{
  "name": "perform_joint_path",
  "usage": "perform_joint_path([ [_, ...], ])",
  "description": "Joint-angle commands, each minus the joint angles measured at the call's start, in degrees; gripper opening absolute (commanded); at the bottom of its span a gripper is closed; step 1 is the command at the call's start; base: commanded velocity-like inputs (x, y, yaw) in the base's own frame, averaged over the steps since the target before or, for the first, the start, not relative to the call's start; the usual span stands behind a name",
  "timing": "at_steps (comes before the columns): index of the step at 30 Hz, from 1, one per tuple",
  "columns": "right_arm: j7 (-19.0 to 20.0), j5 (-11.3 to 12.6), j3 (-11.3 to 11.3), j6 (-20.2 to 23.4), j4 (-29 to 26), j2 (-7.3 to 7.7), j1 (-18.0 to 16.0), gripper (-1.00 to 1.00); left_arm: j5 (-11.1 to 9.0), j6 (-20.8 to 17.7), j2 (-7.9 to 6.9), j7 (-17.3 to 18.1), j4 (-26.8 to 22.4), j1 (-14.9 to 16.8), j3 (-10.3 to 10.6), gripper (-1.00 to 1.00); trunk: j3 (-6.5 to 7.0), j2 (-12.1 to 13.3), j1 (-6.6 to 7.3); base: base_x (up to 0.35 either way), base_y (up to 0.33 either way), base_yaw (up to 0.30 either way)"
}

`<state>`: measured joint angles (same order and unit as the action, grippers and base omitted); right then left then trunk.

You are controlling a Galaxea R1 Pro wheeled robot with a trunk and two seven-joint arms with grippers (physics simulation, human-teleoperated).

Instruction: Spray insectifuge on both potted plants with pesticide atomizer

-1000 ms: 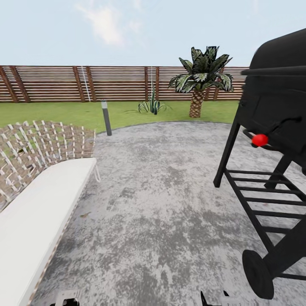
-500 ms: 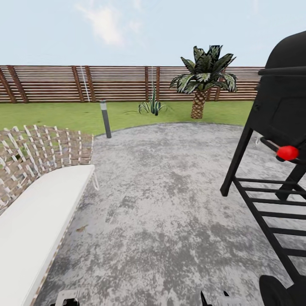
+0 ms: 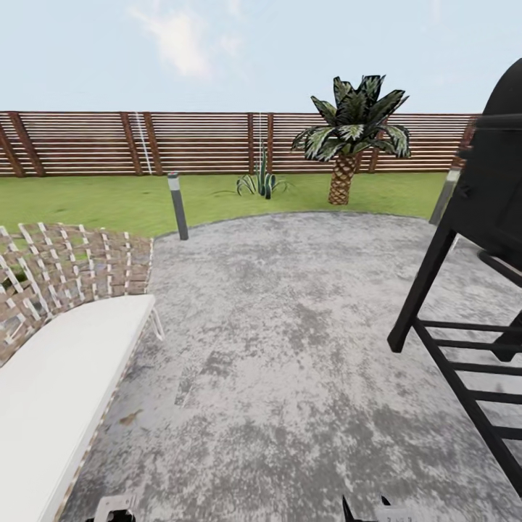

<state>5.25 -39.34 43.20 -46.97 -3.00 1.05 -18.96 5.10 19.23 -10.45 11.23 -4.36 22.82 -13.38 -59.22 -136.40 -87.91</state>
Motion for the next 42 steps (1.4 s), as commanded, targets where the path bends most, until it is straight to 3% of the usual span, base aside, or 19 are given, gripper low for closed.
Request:
perform_joint_path([
  [1,0.5,0.1,0.5,-0.1,0.0,0.01,0.0,1.0,0.5,0.2,-0.01,0.2,0.0,0.0,-0.5,-1.0,-0.05,0.0,-0.02,0.339,0.0,0.0],
  [42,0.5,0.1,0.5,-0.1,0.0,0.01,0.0,1.0,0.5,0.2,0.0,0.2,0.0,0.0,-0.5,-1.0,-0.05,0.0,-0.02,0.339,0.0,0.0],
])
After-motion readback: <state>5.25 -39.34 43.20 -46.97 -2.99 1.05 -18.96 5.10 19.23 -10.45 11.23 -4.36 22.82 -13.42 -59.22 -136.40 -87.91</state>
